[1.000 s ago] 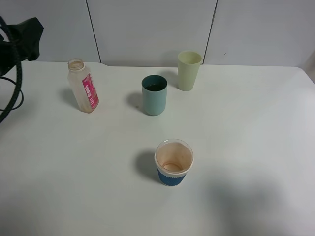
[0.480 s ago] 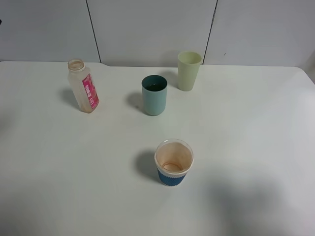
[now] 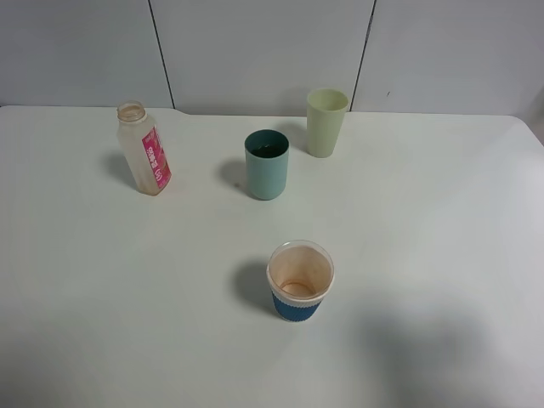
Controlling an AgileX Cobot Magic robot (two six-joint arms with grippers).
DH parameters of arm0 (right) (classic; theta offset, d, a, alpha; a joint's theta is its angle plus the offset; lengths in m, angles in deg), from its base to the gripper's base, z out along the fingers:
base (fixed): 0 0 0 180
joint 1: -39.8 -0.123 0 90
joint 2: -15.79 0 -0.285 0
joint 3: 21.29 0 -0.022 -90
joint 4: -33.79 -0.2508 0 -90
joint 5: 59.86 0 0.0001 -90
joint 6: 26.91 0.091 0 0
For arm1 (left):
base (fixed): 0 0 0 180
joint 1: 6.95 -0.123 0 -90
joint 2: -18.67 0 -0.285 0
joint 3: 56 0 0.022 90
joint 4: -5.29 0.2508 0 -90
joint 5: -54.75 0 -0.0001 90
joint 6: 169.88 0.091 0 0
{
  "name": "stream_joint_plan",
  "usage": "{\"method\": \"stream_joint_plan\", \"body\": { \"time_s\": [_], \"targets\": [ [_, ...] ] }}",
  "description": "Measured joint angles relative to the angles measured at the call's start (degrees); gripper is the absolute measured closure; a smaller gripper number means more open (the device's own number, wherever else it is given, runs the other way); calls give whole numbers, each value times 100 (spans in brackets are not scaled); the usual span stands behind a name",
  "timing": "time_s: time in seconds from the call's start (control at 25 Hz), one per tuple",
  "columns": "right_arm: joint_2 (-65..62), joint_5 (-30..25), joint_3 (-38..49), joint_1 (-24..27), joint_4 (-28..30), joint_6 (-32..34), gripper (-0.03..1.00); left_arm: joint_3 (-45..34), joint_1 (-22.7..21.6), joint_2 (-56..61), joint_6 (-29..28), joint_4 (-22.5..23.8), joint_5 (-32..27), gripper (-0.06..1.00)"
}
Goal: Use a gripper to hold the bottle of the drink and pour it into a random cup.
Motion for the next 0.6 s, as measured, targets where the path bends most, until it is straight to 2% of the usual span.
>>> {"method": "stream_joint_plan", "body": {
  "time_s": [0.2,0.4,0.6],
  "targets": [
    [0,0,0,0,0,0,-3,404,-456,575,18,193,-1218,7],
    [0,0,0,0,0,0,-3,668,-472,954,34,328,-2415,7],
    [0,0,0,0,0,0,-3,999,-472,1187,331,328,-3493,7]
  ]
}}
